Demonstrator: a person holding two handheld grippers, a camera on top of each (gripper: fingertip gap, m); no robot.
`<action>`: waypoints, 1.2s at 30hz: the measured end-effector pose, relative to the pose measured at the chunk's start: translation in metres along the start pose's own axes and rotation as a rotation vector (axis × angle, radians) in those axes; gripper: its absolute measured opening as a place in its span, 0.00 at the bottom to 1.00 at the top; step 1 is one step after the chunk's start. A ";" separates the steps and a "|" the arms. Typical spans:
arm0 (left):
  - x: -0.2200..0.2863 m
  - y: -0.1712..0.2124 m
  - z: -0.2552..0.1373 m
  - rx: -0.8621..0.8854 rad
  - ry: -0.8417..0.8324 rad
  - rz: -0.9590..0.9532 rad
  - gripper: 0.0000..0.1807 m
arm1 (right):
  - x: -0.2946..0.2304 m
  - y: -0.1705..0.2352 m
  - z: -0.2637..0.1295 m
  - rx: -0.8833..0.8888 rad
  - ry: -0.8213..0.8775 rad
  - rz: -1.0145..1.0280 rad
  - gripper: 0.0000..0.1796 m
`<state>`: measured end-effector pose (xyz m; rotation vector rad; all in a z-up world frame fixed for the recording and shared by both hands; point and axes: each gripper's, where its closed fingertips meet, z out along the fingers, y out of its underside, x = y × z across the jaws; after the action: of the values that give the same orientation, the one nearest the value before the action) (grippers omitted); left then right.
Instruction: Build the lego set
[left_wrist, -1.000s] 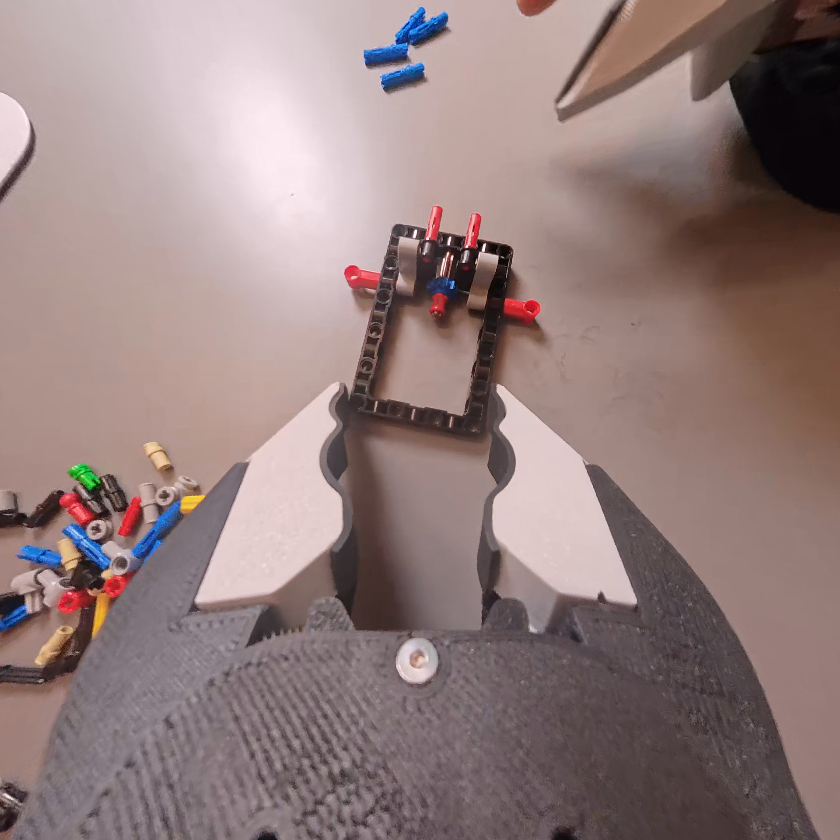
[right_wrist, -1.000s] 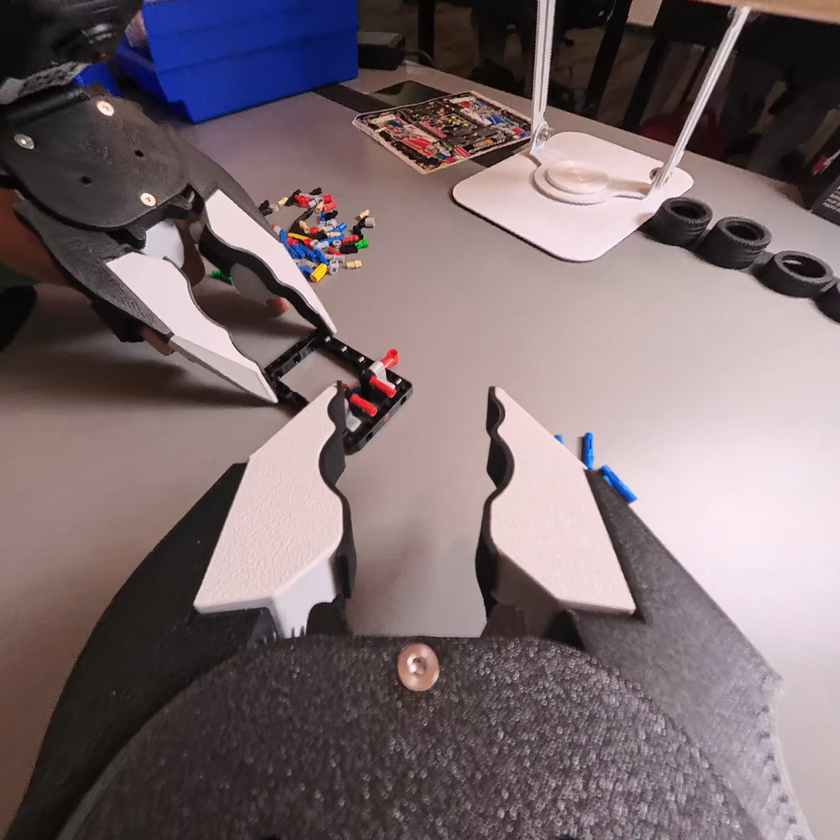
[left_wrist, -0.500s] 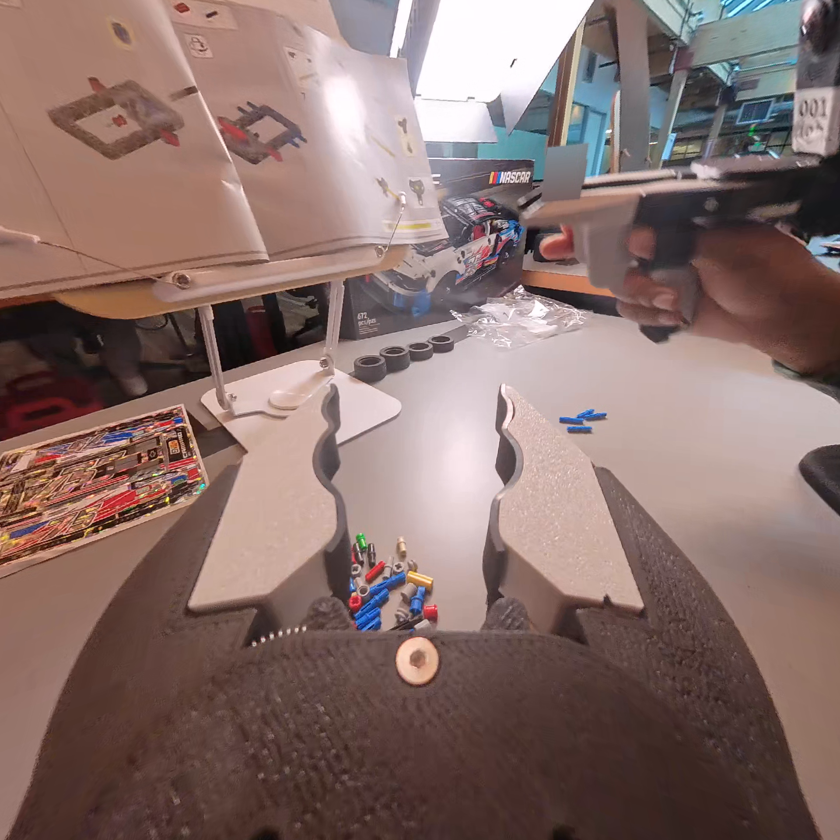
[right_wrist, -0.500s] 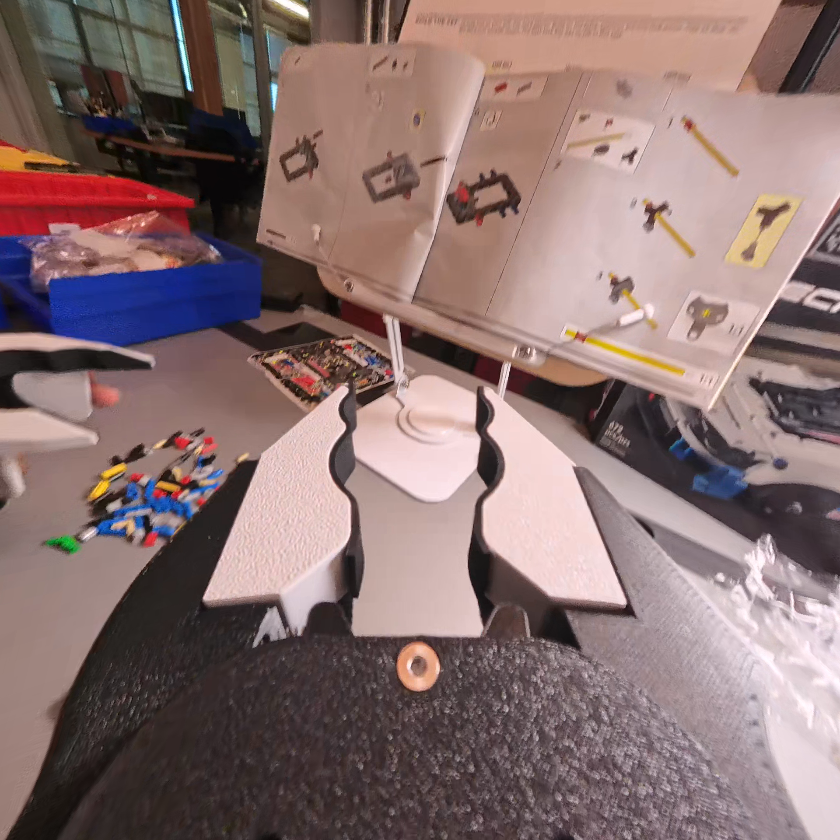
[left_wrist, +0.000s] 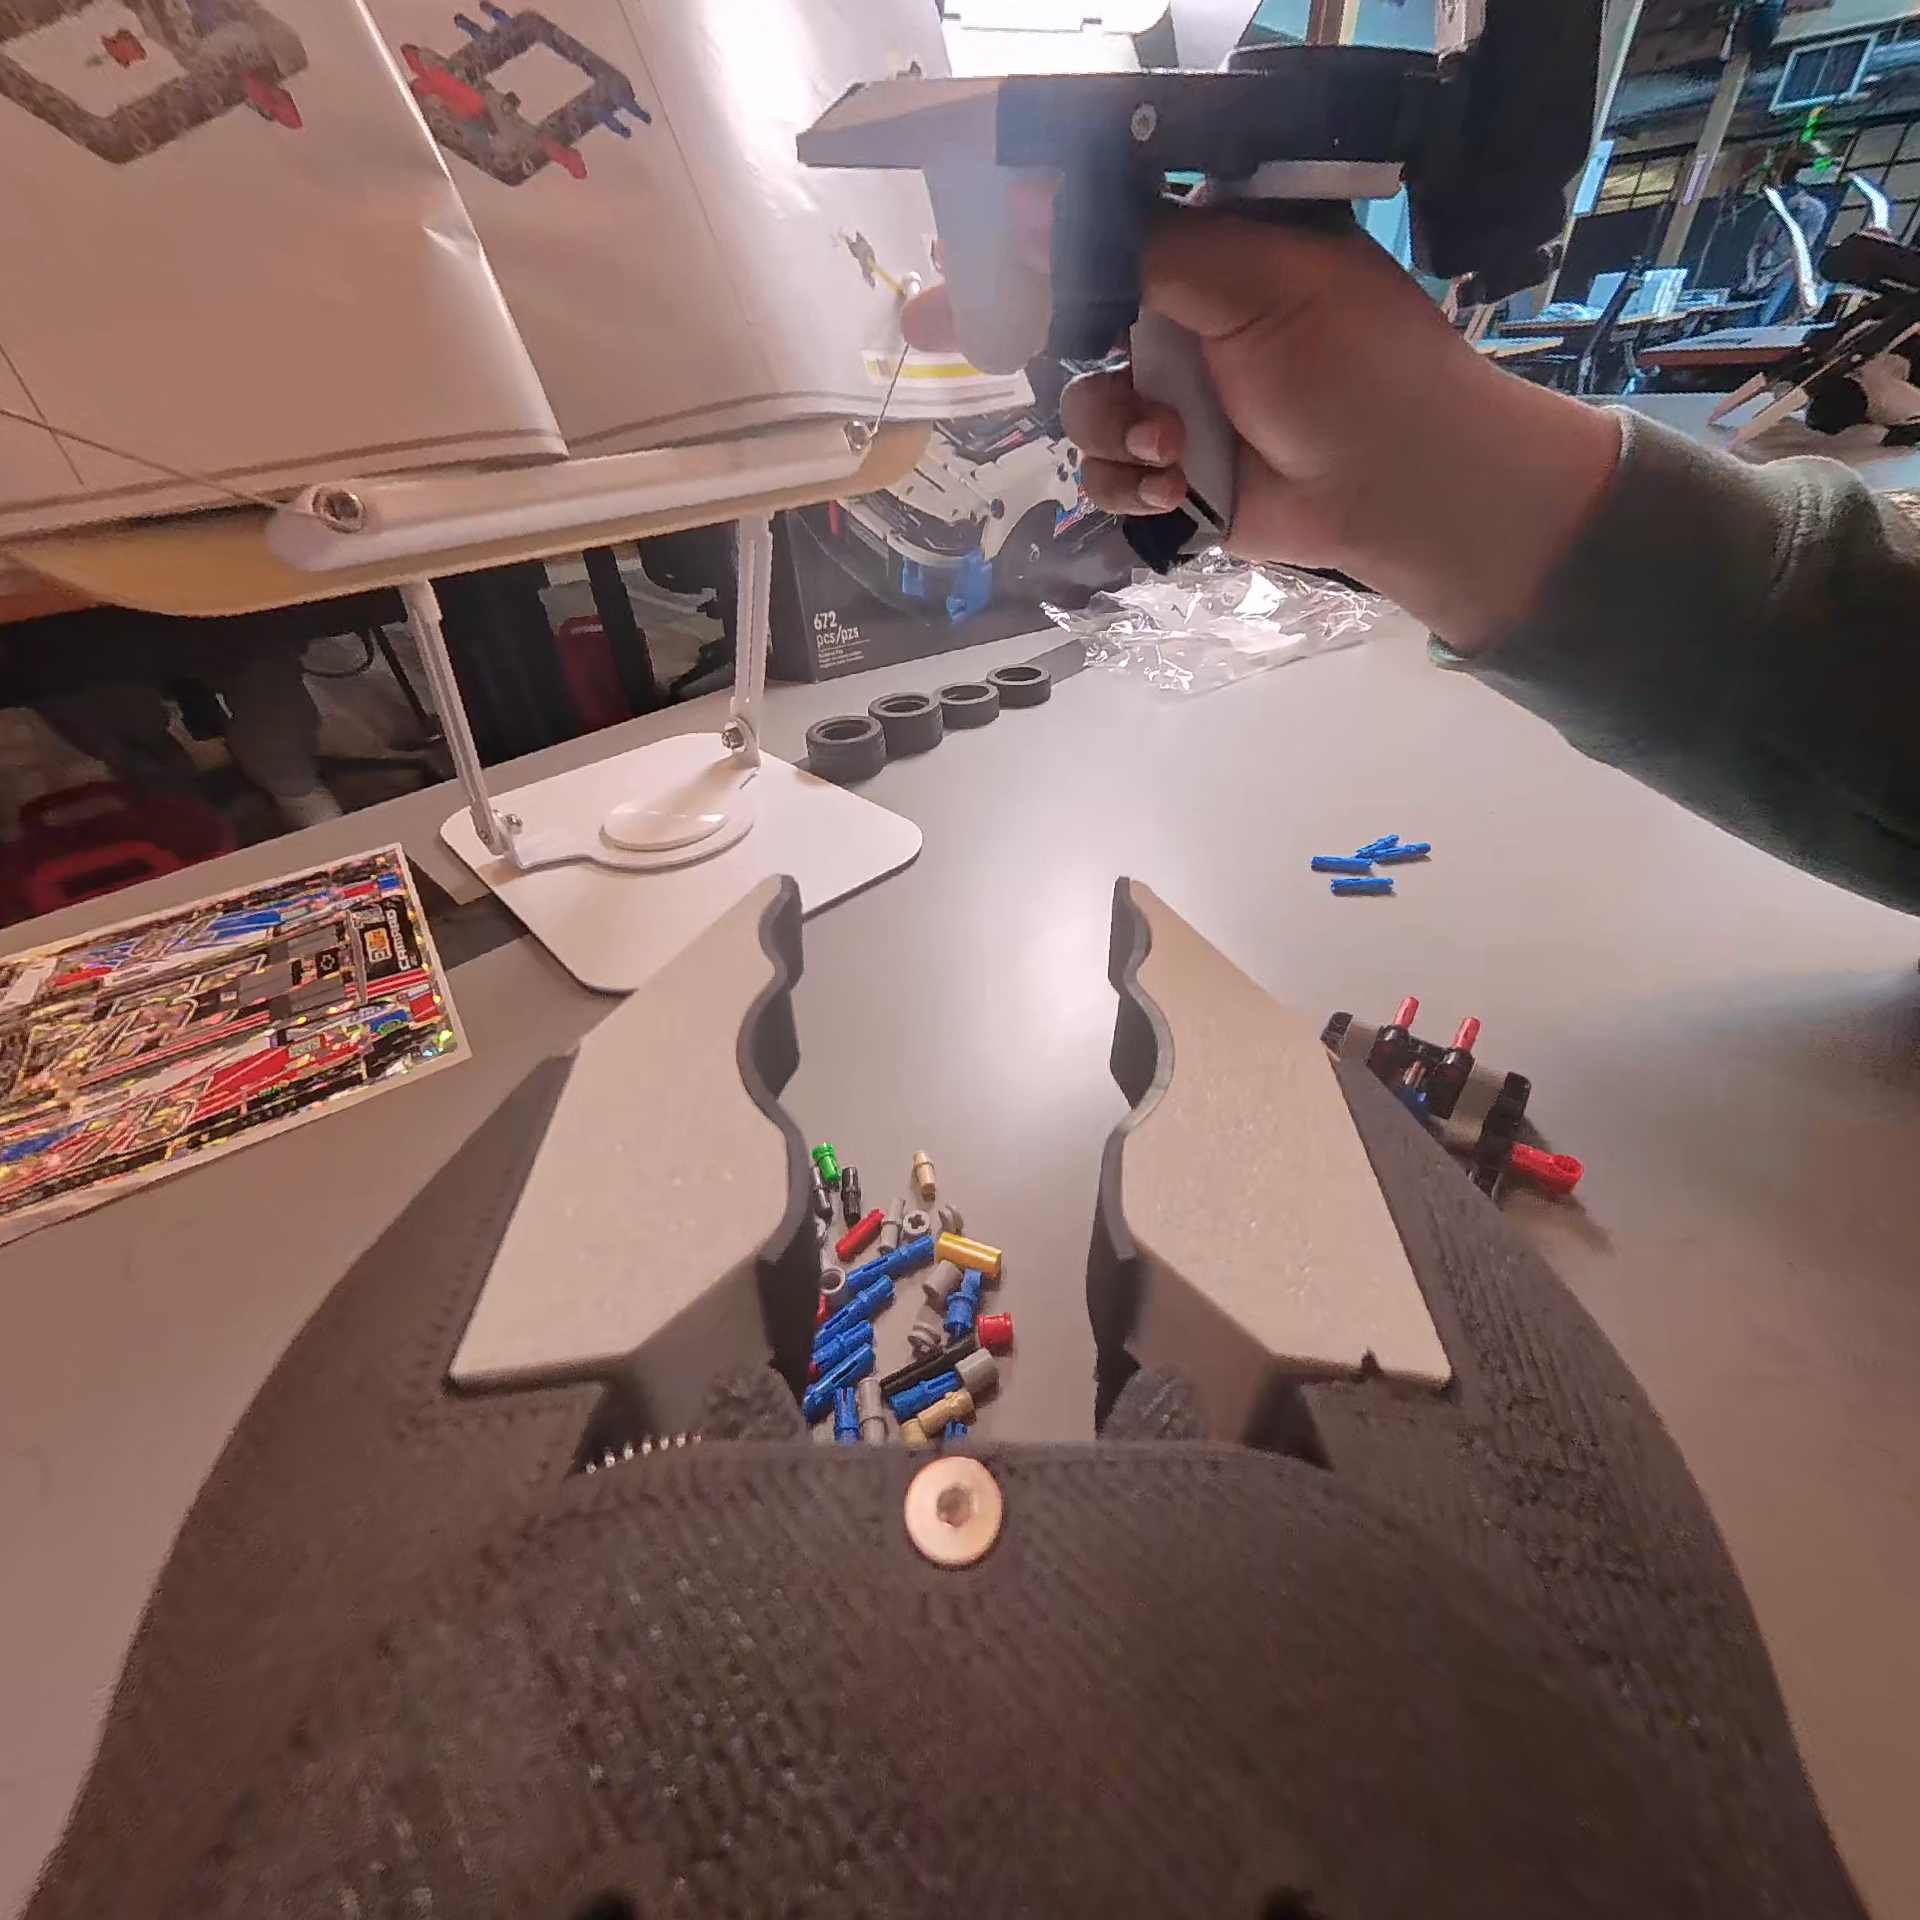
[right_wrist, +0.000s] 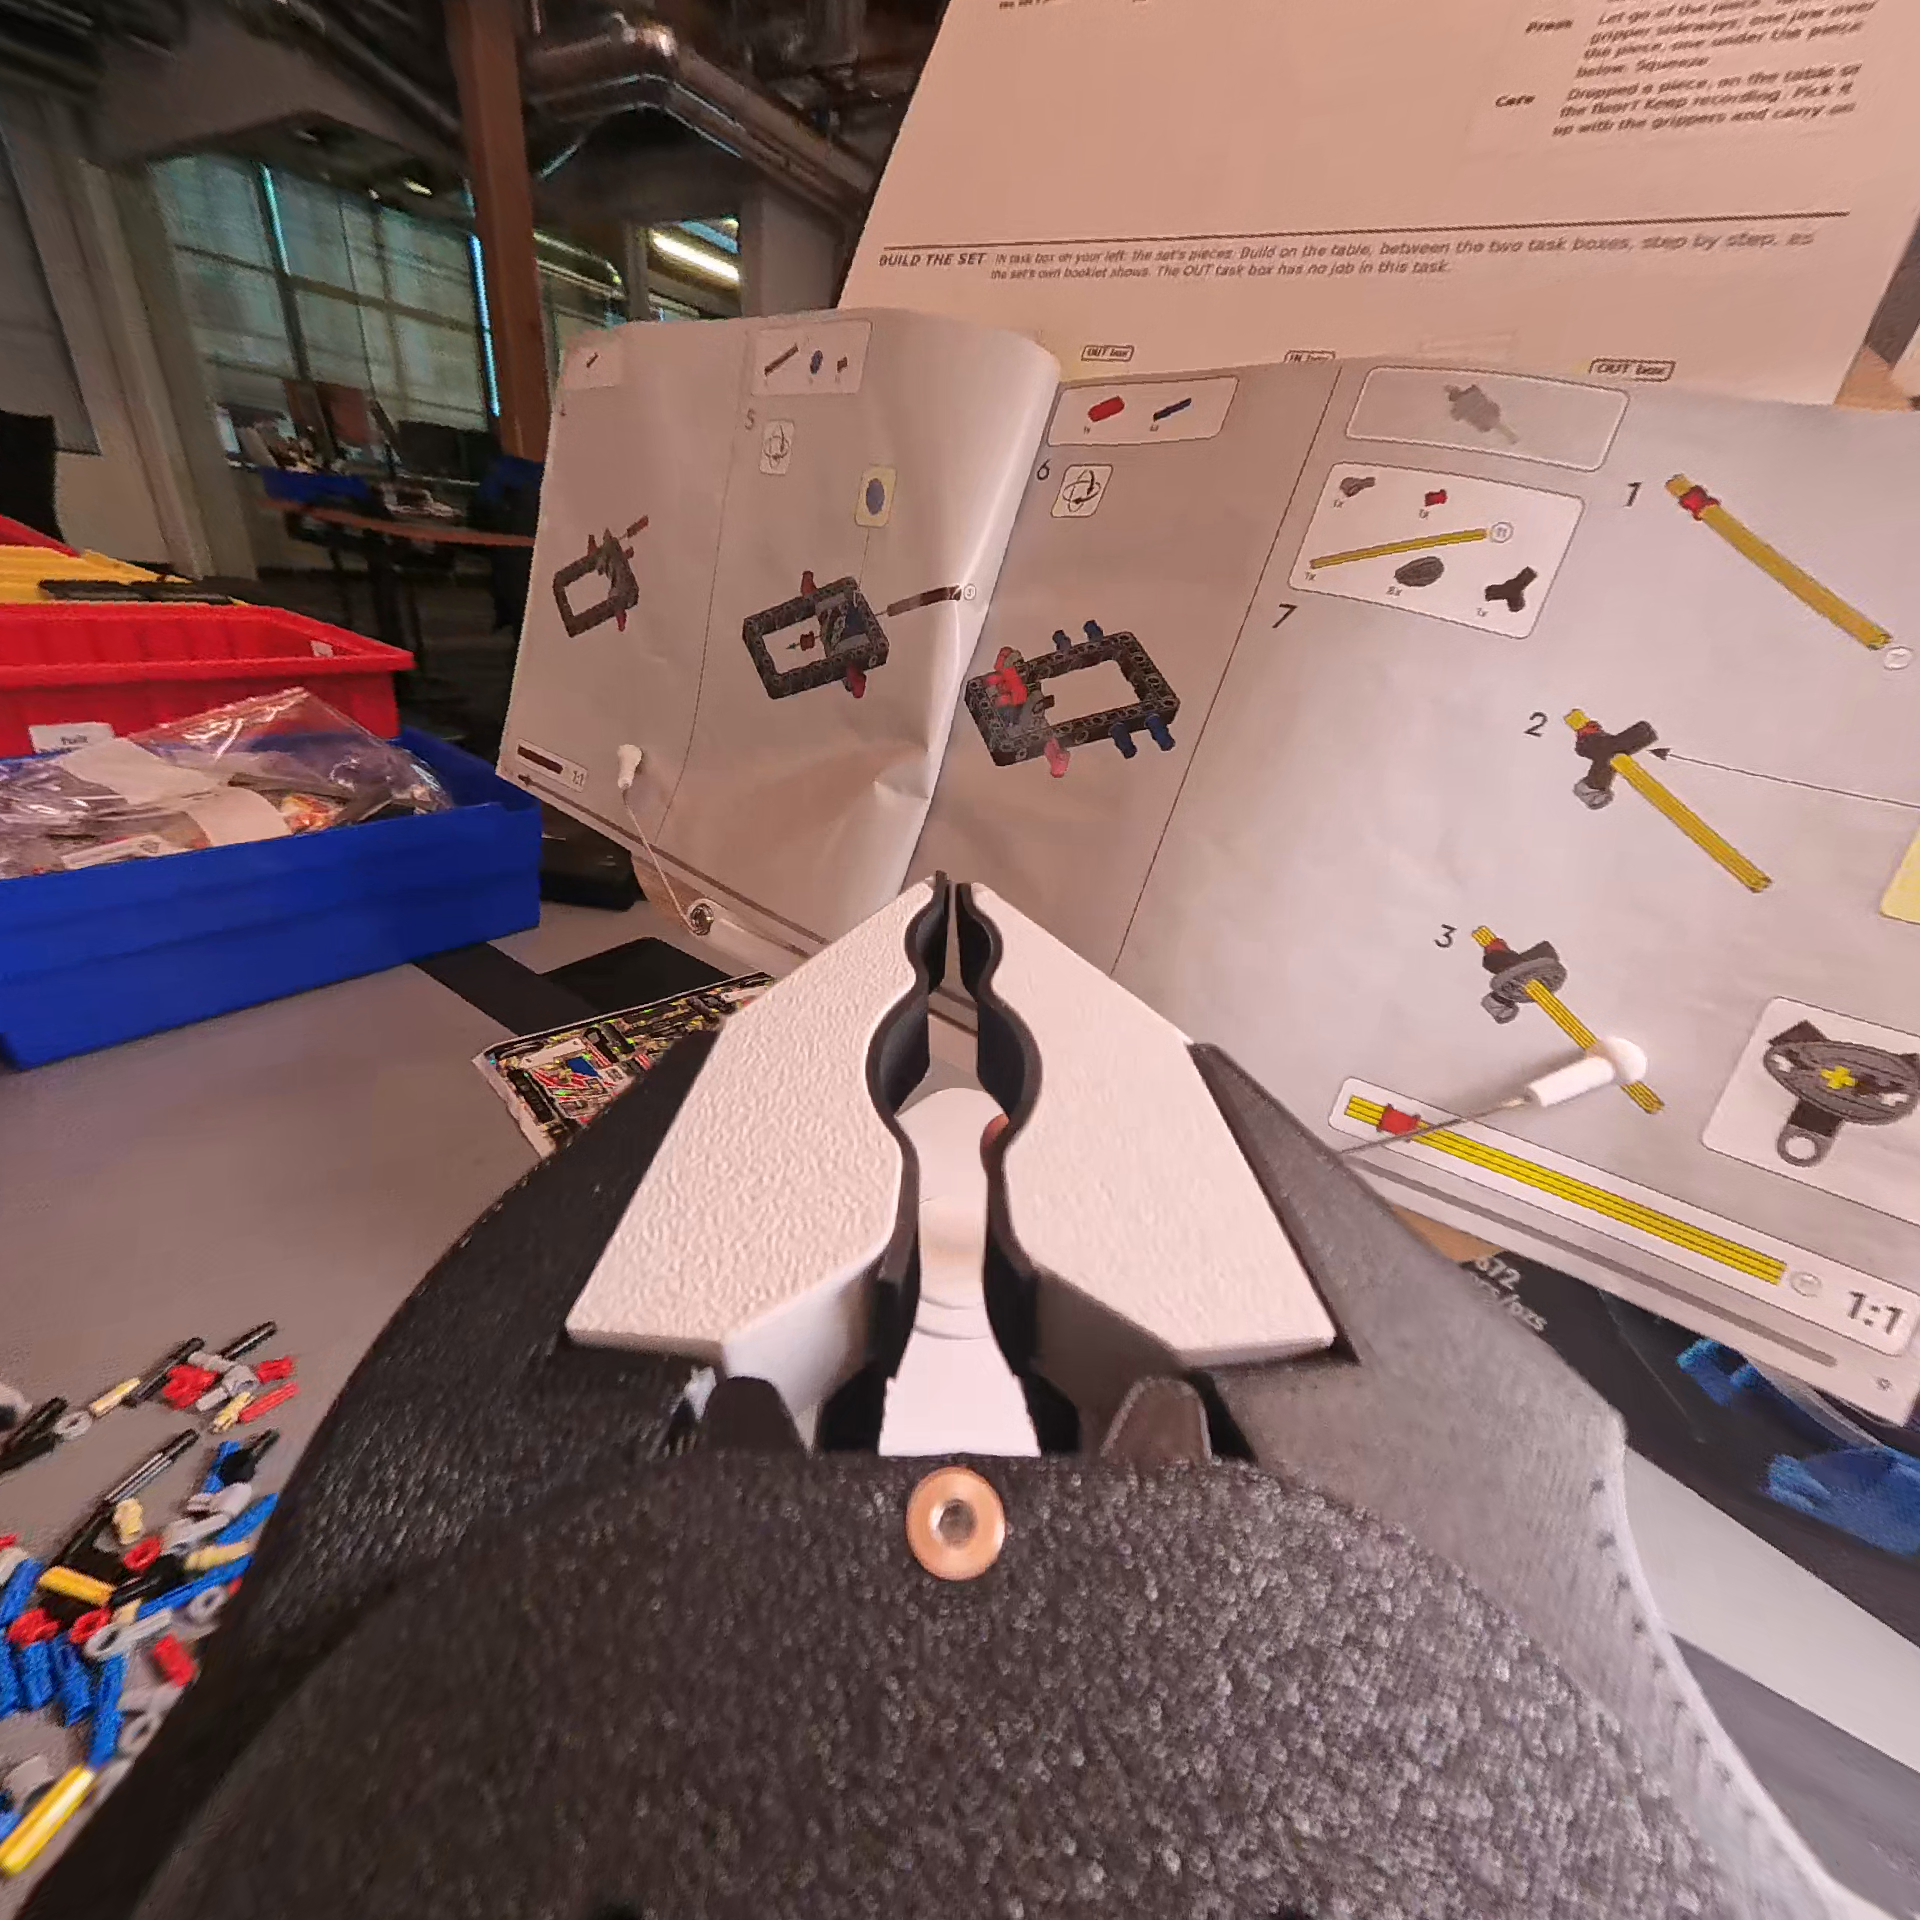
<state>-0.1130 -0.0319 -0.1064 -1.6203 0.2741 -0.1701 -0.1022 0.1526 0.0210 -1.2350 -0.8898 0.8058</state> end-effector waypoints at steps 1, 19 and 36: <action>0.000 0.002 0.001 -0.006 0.004 -0.006 0.32 | 0.002 0.000 0.001 0.004 0.006 -0.004 0.00; 0.003 0.013 0.006 -0.047 0.027 -0.047 0.29 | 0.036 -0.011 0.053 -0.007 0.047 -0.055 0.00; -0.001 0.013 0.006 -0.045 0.028 -0.079 0.28 | 0.050 -0.017 0.080 -0.107 0.050 -0.135 0.00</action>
<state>-0.1129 -0.0269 -0.1200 -1.6756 0.2367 -0.2488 -0.1511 0.2282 0.0523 -1.2680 -0.9747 0.6244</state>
